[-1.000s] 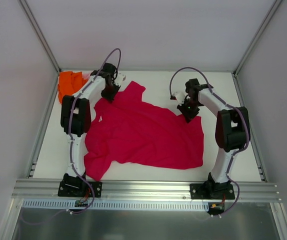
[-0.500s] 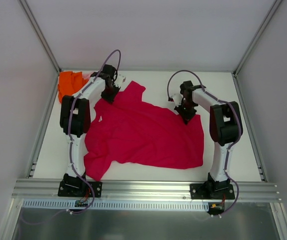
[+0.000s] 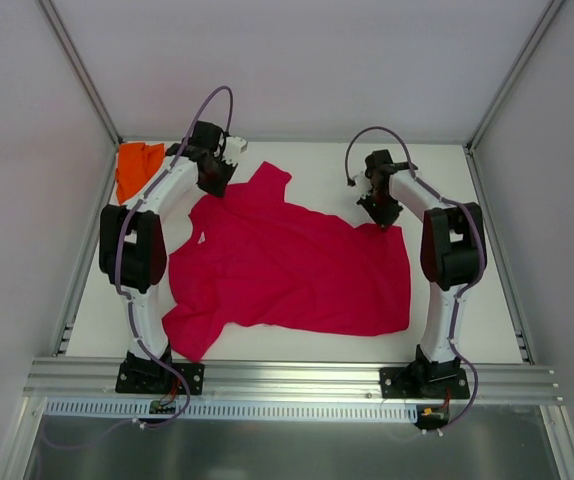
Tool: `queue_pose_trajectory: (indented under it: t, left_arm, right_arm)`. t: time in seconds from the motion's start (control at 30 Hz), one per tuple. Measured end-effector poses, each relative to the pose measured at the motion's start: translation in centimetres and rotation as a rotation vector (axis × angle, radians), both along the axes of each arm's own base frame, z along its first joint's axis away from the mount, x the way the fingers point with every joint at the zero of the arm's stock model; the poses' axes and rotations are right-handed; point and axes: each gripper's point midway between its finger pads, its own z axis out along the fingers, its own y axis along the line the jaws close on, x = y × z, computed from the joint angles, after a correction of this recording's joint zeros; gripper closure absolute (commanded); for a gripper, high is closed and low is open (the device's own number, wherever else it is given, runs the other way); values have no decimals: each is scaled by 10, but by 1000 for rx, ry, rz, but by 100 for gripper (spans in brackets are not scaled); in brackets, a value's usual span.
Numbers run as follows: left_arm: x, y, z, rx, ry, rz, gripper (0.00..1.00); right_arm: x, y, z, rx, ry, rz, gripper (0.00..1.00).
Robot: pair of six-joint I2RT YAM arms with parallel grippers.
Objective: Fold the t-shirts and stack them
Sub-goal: Flatten out the tshirt
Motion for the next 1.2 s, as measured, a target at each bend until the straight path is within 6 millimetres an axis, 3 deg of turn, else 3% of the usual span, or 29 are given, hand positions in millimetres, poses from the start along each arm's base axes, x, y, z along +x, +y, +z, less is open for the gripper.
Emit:
queue_pose_trajectory:
  t: [0.1, 0.23, 0.5, 0.73, 0.8, 0.83, 0.9, 0.93, 0.97, 1.03, 1.07, 1.1, 1.2]
  left_arm:
    - [3, -1, 8, -8, -29, 0, 100]
    - [0, -1, 3, -10, -18, -3, 100]
    - [0, -4, 1, -24, -18, -14, 100]
    - [20, -1, -5, 8, -54, -1, 100]
    - [25, -1, -8, 17, -57, 2, 85]
    - [27, 0, -9, 21, -57, 3, 84]
    - [31, -1, -8, 21, -65, 3, 74]
    - [33, -2, -5, 21, -73, -2, 65]
    - [36, -2, -2, 21, -83, -10, 47]
    - [41, -4, 5, 16, -110, -25, 19]
    - [44, -6, 7, 9, -123, -27, 6]
    - [46, -7, 9, 5, -133, -33, 1]
    - [47, -9, 13, -2, -142, -40, 1]
  right_arm:
    - [21, -11, 11, -17, -68, -35, 99]
    - [40, -27, 17, -46, -127, -75, 99]
    - [46, -35, 12, -50, -145, -82, 99]
    - [42, -48, 18, -60, -222, -97, 96]
    - [37, -54, 24, -64, -251, -104, 83]
    - [37, -56, 28, -64, -277, -104, 78]
    - [34, -58, 40, -59, -330, -99, 61]
    - [32, -59, 47, -54, -362, -93, 43]
    - [30, -59, 54, -48, -394, -92, 38]
    - [26, -60, 73, -42, -459, -76, 24]
    - [26, -59, 82, -33, -489, -72, 21]
    - [27, -59, 91, -25, -517, -67, 19]
    - [28, -55, 113, 7, -590, -47, 15]
